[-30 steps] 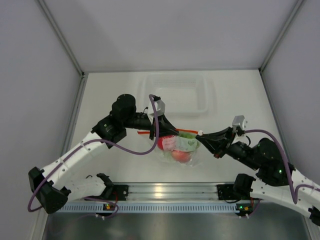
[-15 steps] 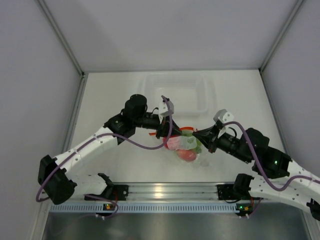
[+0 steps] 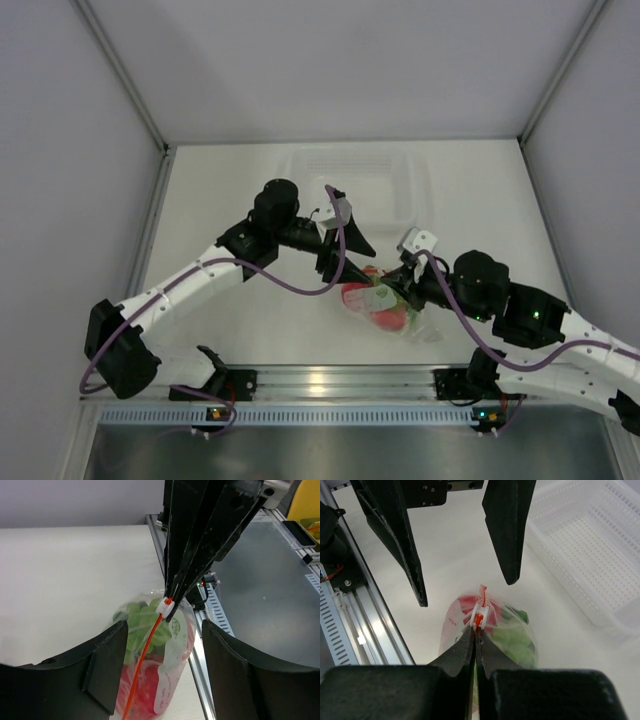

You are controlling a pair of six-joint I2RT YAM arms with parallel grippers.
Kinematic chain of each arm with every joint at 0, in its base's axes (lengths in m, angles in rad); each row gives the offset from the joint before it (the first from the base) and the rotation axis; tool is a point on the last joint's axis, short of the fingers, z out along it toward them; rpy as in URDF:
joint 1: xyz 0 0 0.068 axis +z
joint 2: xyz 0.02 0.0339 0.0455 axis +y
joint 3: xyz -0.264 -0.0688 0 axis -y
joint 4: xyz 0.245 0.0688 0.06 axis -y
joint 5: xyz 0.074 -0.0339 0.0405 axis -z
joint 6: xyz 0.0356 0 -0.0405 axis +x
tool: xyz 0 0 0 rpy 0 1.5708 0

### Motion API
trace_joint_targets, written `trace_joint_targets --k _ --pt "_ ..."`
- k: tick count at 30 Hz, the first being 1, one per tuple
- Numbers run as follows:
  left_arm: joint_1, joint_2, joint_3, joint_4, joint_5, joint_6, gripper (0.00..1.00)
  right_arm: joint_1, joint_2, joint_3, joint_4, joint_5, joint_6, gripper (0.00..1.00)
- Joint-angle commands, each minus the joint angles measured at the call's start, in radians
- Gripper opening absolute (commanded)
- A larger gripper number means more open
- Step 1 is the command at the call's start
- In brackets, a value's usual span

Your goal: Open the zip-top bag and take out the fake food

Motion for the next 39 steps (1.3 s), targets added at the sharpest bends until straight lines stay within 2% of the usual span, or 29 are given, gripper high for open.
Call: trace_joint_targets --k 1,8,9,10,13,19,20,22,23,27,29,33,37,39 --pt "-0.012 0.014 0.073 0.092 0.120 -0.023 0.66 -0.011 -0.018 0.038 0.033 -0.058 -0.039 0.00" --pt "-0.061 0.013 0.082 0.092 0.054 -0.024 0.56 -0.009 -0.017 0.034 0.051 -0.075 -0.045 0.00" --pt "-0.069 0.016 0.082 0.094 0.053 -0.023 0.52 -0.011 -0.016 0.036 0.053 -0.072 -0.044 0.00" --pt "-0.081 0.016 0.083 0.092 0.059 -0.020 0.45 -0.011 -0.015 0.037 0.056 -0.069 -0.044 0.00" --pt "-0.090 0.022 0.079 0.092 0.056 -0.018 0.37 -0.009 -0.015 0.045 0.057 -0.060 -0.042 0.00" --pt "-0.092 0.040 0.076 0.094 0.030 -0.018 0.34 -0.009 -0.021 0.042 0.062 -0.063 -0.041 0.00" --pt "-0.092 0.044 0.076 0.094 0.016 -0.018 0.36 -0.011 -0.026 0.041 0.063 -0.061 -0.041 0.00" --pt "-0.092 0.044 0.073 0.094 -0.009 -0.018 0.47 -0.009 -0.027 0.038 0.063 -0.055 -0.039 0.00" --pt "-0.092 0.045 0.071 0.094 -0.026 -0.015 0.47 -0.011 -0.029 0.038 0.065 -0.057 -0.039 0.00" --pt "-0.092 0.042 0.067 0.094 -0.046 -0.008 0.46 -0.011 -0.026 0.034 0.065 -0.043 -0.034 0.00" --pt "-0.092 0.039 0.067 0.094 -0.046 -0.006 0.38 -0.009 -0.023 0.034 0.067 -0.031 -0.033 0.00" --pt "-0.092 0.031 0.053 0.094 -0.061 -0.006 0.33 -0.011 -0.020 0.034 0.073 -0.006 -0.027 0.00" --pt "-0.092 0.024 0.036 0.094 -0.088 0.000 0.39 -0.009 -0.026 0.034 0.083 0.017 -0.015 0.00" --pt "-0.092 0.019 0.028 0.094 -0.096 0.005 0.39 -0.009 -0.029 0.034 0.086 0.014 -0.013 0.00"
